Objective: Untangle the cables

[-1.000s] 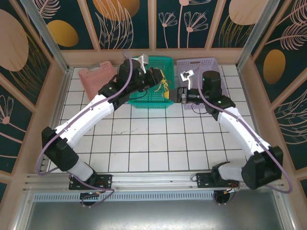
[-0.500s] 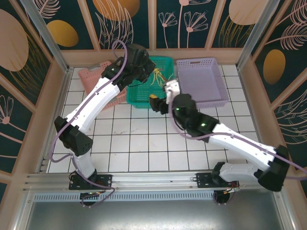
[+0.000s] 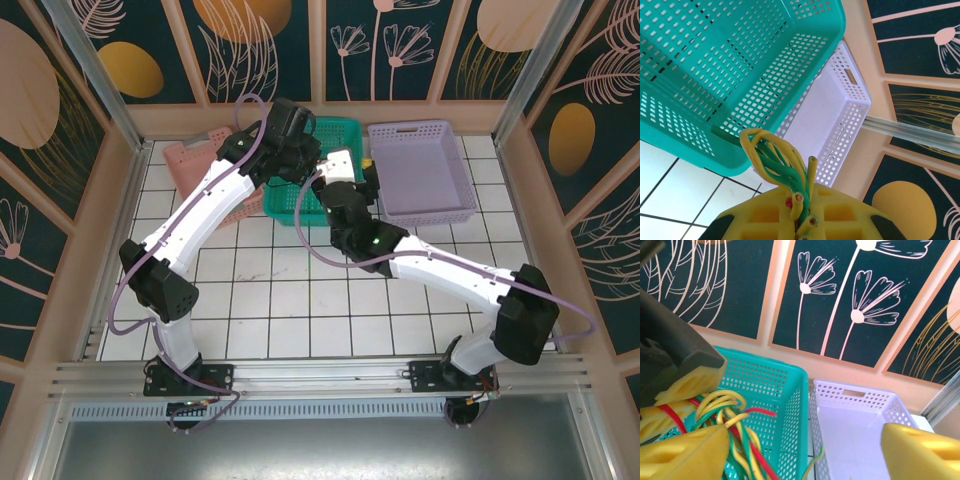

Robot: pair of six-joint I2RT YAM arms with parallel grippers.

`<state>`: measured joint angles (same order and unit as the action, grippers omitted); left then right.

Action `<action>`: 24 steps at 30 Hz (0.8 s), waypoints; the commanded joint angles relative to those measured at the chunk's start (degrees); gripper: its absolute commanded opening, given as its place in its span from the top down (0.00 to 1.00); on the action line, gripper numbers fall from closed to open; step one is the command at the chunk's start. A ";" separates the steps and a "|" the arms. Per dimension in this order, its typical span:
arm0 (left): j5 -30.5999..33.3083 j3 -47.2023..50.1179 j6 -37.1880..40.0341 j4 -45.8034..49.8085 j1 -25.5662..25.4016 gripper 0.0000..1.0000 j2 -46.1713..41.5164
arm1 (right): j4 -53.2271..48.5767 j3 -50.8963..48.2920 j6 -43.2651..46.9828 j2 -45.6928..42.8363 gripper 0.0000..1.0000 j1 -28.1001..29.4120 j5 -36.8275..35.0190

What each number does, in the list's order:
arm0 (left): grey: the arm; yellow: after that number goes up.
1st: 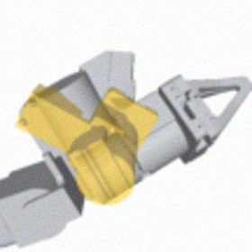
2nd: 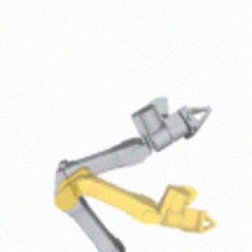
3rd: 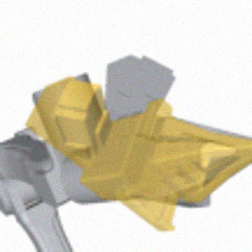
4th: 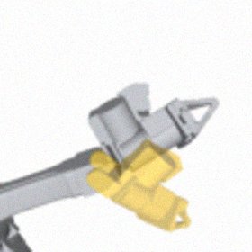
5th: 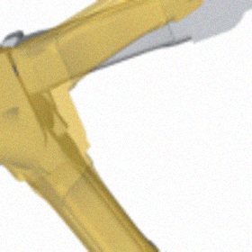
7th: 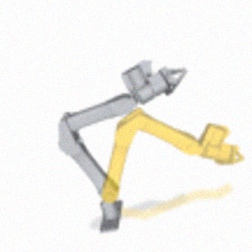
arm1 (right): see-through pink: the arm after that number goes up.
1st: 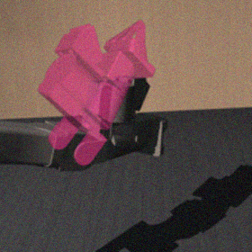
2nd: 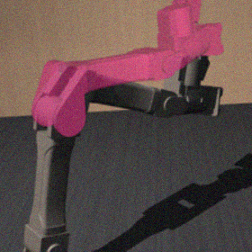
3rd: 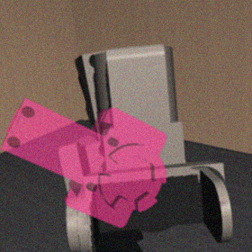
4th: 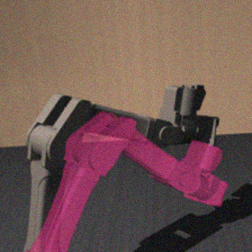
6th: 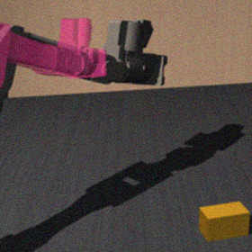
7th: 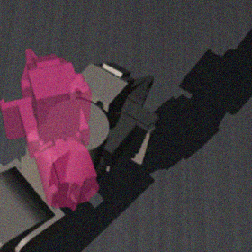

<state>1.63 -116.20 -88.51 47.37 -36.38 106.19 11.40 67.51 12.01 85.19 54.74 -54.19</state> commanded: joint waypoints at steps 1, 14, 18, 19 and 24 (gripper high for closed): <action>-2.50 0.01 -1.99 0.35 -0.18 1.00 -1.69 | 1.15 2.21 1.24 2.35 0.28 -1.89 -0.53; -4.84 0.58 -1.53 -2.56 -0.25 1.00 -1.82 | -12.60 8.34 -13.35 3.67 0.81 -10.15 25.97; -4.69 1.03 2.16 -4.78 -0.19 1.00 -2.73 | -14.16 6.63 -17.99 -0.38 1.00 -17.25 56.15; -4.80 1.39 3.46 -5.59 -0.10 1.00 -2.96 | -14.46 6.04 -20.50 -1.42 1.00 -19.48 64.19; -9.45 6.35 8.53 -12.84 0.94 1.00 -4.66 | -14.58 2.55 -29.07 -4.34 1.00 -27.16 87.38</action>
<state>-1.61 -111.90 -84.95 37.43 -35.20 105.36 -0.45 71.92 -10.09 82.02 30.72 15.33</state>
